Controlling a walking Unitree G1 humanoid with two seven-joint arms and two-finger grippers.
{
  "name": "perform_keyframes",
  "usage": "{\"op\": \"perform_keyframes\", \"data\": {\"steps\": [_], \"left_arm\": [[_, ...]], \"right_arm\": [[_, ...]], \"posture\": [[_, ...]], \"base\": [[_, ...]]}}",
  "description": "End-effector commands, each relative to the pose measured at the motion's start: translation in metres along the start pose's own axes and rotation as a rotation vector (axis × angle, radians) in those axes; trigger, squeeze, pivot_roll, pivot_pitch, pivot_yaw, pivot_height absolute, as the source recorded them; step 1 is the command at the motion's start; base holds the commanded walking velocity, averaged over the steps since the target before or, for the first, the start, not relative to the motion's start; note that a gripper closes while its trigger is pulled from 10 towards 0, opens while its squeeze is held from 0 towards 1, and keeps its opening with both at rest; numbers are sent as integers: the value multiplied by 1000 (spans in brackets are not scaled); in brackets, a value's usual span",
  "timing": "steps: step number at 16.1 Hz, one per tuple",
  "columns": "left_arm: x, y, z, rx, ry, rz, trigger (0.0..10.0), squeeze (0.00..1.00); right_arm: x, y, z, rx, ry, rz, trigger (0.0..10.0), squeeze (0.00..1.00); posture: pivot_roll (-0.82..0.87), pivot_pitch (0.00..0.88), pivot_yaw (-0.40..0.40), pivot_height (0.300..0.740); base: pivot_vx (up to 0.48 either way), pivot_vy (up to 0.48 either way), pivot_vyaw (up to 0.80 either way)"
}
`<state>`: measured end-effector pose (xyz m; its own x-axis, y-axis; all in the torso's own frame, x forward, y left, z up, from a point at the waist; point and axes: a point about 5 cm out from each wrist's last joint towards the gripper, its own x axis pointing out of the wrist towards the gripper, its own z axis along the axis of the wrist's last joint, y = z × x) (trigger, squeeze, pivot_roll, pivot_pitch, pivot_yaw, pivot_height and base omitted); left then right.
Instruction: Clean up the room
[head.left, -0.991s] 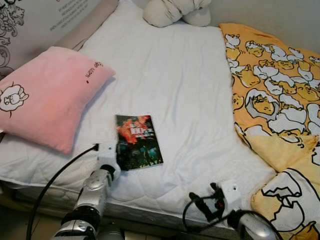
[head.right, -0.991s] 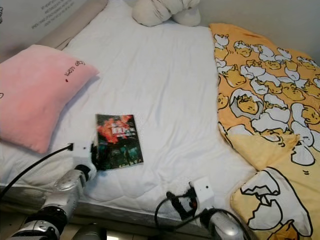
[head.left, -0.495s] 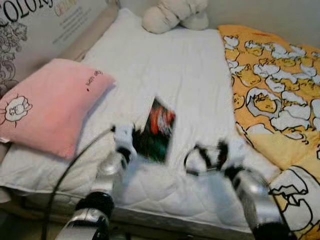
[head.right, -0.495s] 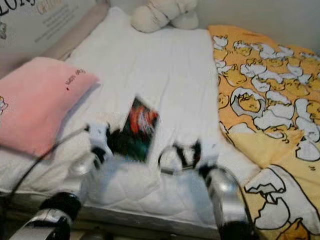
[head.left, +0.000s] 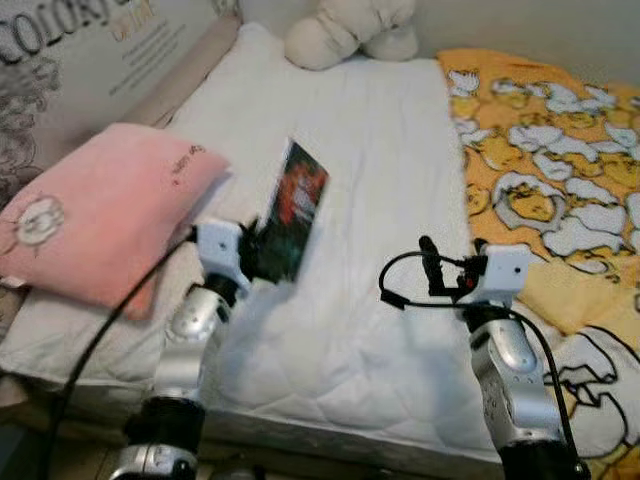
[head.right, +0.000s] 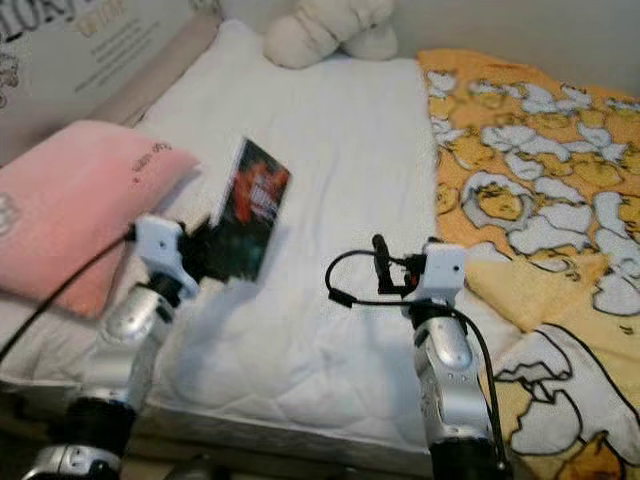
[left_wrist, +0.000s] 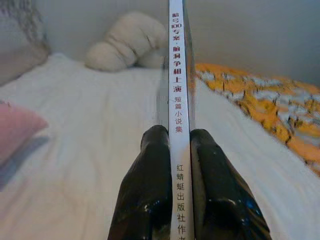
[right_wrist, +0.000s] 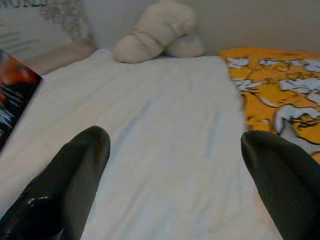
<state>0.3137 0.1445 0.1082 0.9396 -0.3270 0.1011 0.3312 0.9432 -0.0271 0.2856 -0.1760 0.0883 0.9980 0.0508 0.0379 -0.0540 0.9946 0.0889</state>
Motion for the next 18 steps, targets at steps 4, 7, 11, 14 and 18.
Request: {"op": "perform_keyframes", "data": {"steps": [4, 7, 11, 14, 18], "left_arm": [[11, -16, 13, -38, -37, -40, 10000, 0], [11, -10, 10, -36, -4, -19, 10000, 0], [12, 2, 8, 31, 30, -2, 10000, 0], [17, 3, 6, 93, 66, -30, 10000, 0], [26, -3, 4, 151, 97, -70, 10000, 0]], "right_arm": [[9, -4, 3, -31, -8, -18, 10000, 0], [10, -1, -2, -32, 16, -2, 10000, 0], [10, 1, -7, -35, 36, 15, 10000, 0], [9, 4, -10, -36, 41, 26, 10000, 0], [6, 3, -13, -37, 47, 23, 10000, 0]], "posture": [[106, 0, -48, 728], [124, 0, -60, 728], [131, 0, -61, 728], [122, 0, -59, 728], [115, 0, -56, 728]], "base": [[0, -402, 0], [0, 0, 0], [0, 360, 0], [0, 480, 0], [0, 360, 0]]}}
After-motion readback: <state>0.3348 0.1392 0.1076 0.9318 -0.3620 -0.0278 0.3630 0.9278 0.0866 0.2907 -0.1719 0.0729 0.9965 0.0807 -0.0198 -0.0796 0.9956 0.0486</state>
